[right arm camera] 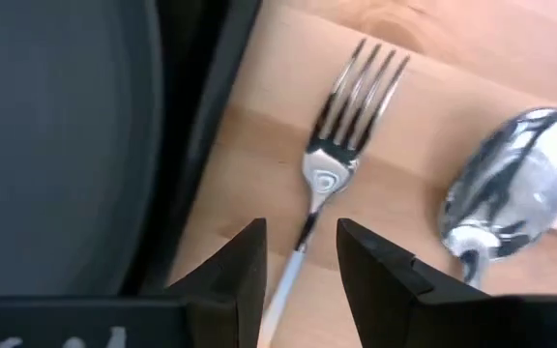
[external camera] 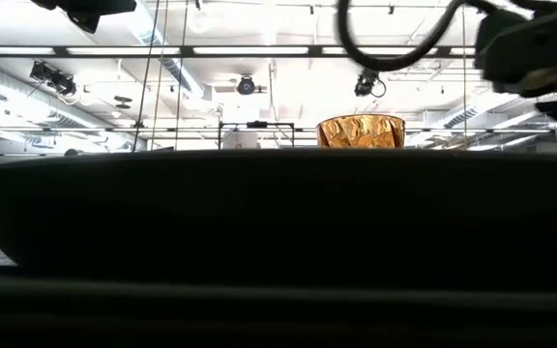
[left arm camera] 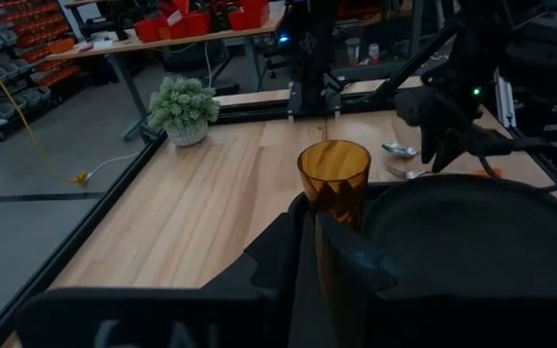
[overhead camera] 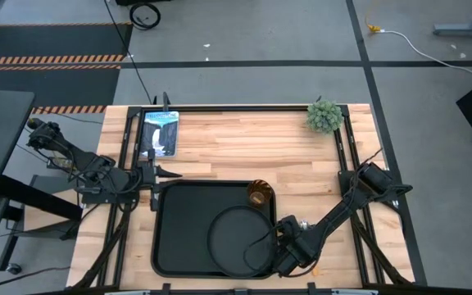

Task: Pick and place plate/cup/fork/spoon on tray
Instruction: Put the orange fork to the left of the black plate on the black tray

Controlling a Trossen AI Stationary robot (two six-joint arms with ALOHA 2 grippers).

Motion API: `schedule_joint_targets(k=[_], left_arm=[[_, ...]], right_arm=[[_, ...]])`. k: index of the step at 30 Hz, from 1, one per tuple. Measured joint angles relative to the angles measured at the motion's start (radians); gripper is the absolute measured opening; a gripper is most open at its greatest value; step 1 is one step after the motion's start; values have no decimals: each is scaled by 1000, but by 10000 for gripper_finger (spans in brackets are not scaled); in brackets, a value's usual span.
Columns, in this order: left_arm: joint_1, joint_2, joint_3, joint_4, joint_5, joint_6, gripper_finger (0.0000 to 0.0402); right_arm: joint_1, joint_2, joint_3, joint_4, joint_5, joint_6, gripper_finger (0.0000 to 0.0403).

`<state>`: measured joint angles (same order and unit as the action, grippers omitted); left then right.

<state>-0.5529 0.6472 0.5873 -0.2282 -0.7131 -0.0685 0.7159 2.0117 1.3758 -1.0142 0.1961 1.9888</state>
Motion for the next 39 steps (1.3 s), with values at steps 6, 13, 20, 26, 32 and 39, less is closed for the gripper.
schedule_joint_targets(k=[6, 13, 20, 26, 32, 39], left_arm=[[0, 0, 0, -15, 0, -7, 55], [0, 0, 0, -17, 0, -7, 55], [0, 0, 0, -17, 0, -7, 55], [0, 0, 0, -17, 0, -7, 55], [0, 0, 0, -17, 0, -7, 55], [0, 0, 0, -19, 0, -7, 55]], right_arm=[[56, 0, 0, -16, 71, 69, 133], [142, 0, 0, -66, 149, 196, 133], [189, -59, -41, -77, 214, 288, 132], [145, -92, -87, -23, 185, 242, 132], [77, -92, -91, 80, 172, 111, 132], [46, -89, -91, 104, 159, 56, 132]])
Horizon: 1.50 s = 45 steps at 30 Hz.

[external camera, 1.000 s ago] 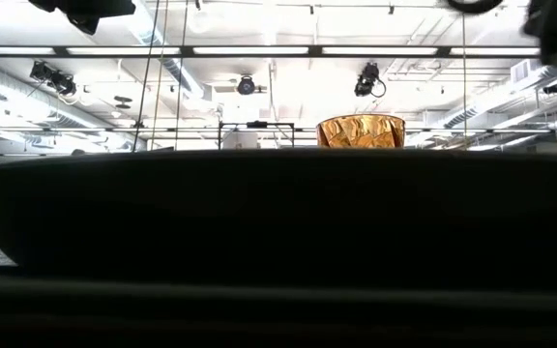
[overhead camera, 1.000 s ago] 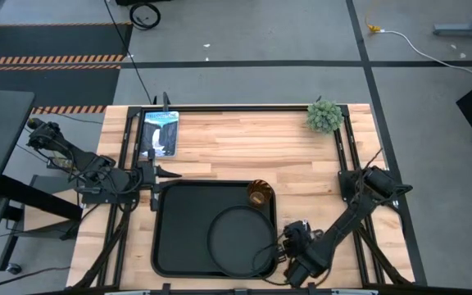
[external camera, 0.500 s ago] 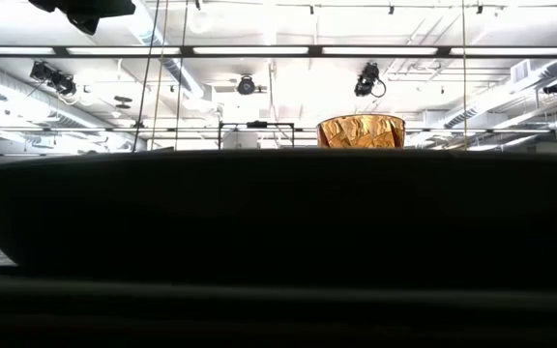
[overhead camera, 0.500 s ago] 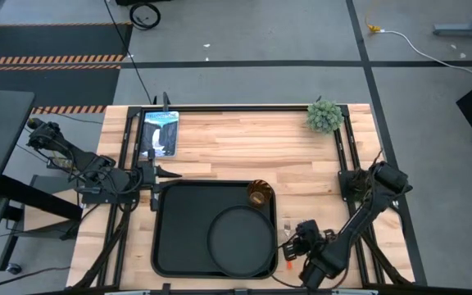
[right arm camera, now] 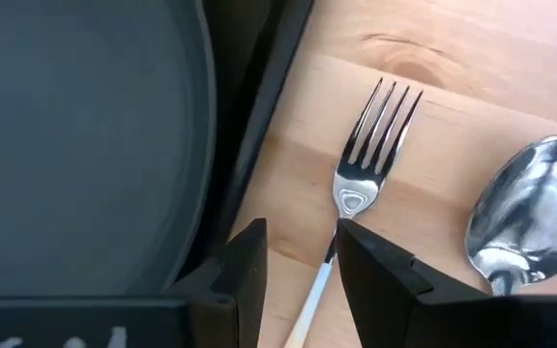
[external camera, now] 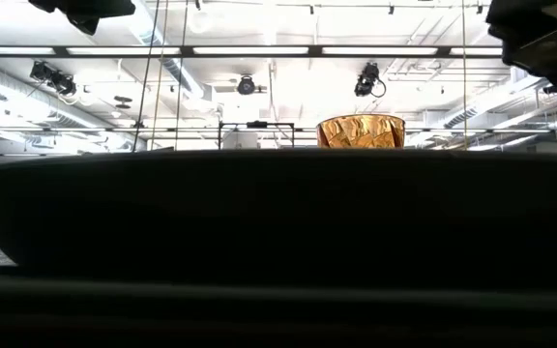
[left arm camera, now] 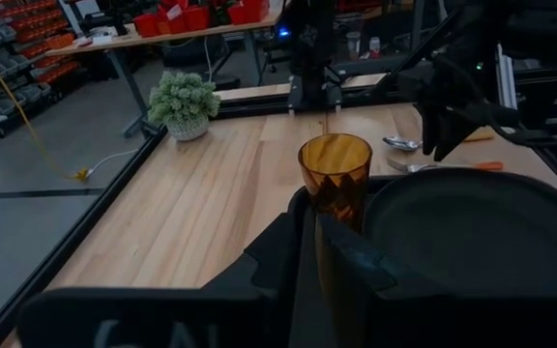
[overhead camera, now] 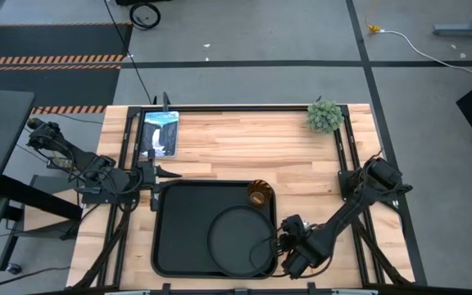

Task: Pick and place plate/cup/fork/spoon on tray
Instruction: Put the orange fork to the left of the black plate on the black tray

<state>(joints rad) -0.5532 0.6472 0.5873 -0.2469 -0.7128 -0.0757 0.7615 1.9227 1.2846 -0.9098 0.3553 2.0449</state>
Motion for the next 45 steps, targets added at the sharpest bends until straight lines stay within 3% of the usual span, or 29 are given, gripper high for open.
schedule_joint_targets(k=[29, 45], left_arm=[[0, 0, 1, -13, 0, -10, 55], [0, 0, 1, -14, 0, -9, 55]], right_arm=[[-6, 72, -12, 10, -155, 12, 128], [-6, 72, -13, -7, -197, 5, 13]])
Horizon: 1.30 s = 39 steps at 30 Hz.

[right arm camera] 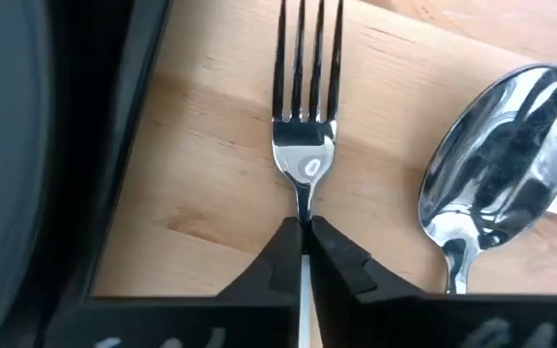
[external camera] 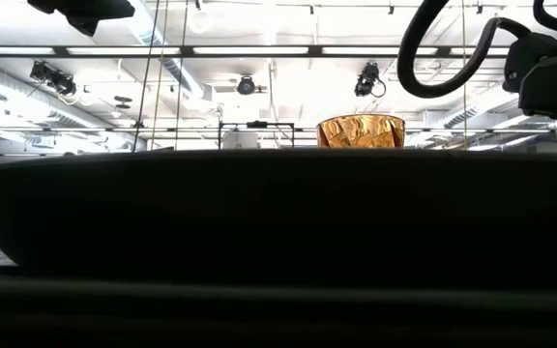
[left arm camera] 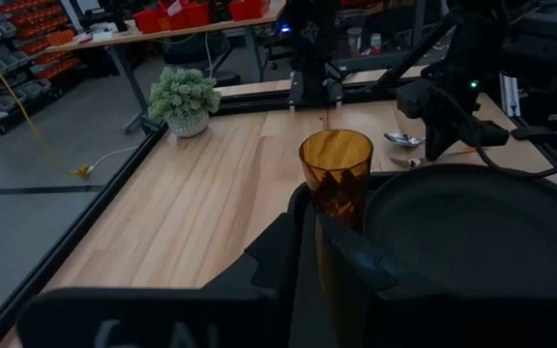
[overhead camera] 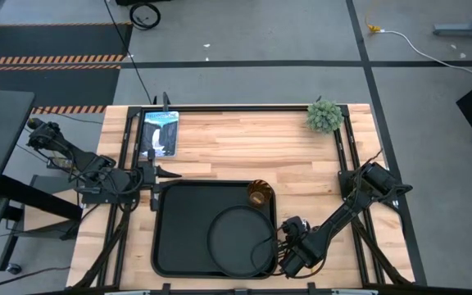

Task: Pick and place plate/cup/fork/spoon on tray
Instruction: Put the orange fork to the left of the black plate on the black tray

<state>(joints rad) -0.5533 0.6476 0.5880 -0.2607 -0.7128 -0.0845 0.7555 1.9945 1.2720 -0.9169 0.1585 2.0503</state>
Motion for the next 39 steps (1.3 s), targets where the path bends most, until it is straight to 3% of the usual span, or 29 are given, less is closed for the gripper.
schedule_joint_targets(k=[16, 32, 39], left_arm=[[0, 0, 0, -7, 3, -36, 55], [0, 0, 0, -7, 3, -37, 55], [0, 0, 0, -7, 3, -39, 55]], right_arm=[[-10, -36, -1, 0, -79, -87, 10], [3, -150, -1, -10, -10, -91, 11], [0, -226, -1, 37, 87, -131, 11]])
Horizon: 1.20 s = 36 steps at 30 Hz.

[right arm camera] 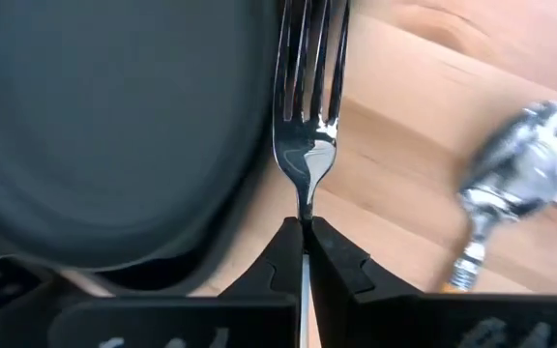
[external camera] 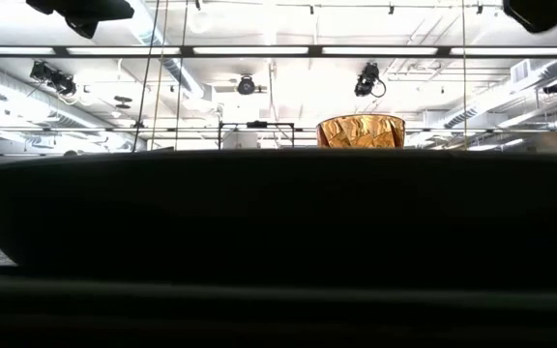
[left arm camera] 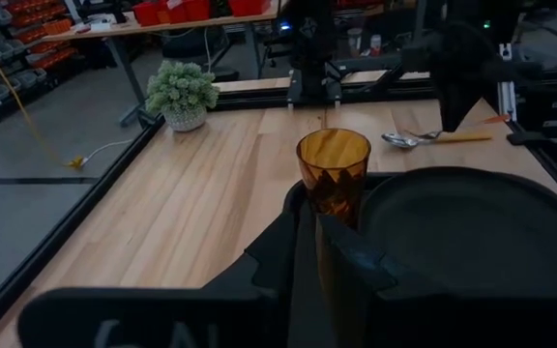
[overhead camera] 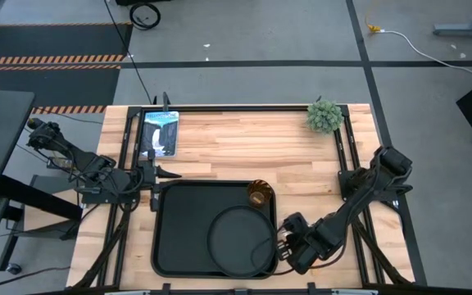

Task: Pick and place plate/cup/fork/spoon on tray
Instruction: Put the orange fork to the left of the black plate on the black tray

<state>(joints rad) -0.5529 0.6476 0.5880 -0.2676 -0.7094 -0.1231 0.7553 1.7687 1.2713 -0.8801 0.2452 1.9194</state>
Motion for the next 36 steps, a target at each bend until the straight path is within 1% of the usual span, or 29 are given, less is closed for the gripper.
schedule_joint_targets(k=[7, 12, 19, 26, 29, 31, 34, 36], left_arm=[[0, 0, 0, -16, 0, -50, 55], [0, 0, -1, -21, 0, -48, 55], [0, 0, -1, -20, 0, 55, 55], [-2, 0, -1, -25, 5, 76, 55], [-1, 0, -1, -31, 58, 68, 55], [-1, 0, -1, -31, 116, 55, 55], [-7, 0, -1, -31, 203, 43, 55], [-26, 0, -1, -30, 228, 36, 55]], right_arm=[[-31, -40, 0, 113, 78, -141, 11], [-73, -45, 0, 219, 128, -261, 11], [-135, -36, 0, 432, 202, -414, 11], [-175, -36, 0, 585, 266, -510, 11], [-181, -36, 0, 648, 300, -536, 11], [-182, -29, 0, 701, 328, -555, 11], [-182, -5, 1, 799, 346, -589, 11], [-183, 24, 3, 893, 352, -604, 11]])
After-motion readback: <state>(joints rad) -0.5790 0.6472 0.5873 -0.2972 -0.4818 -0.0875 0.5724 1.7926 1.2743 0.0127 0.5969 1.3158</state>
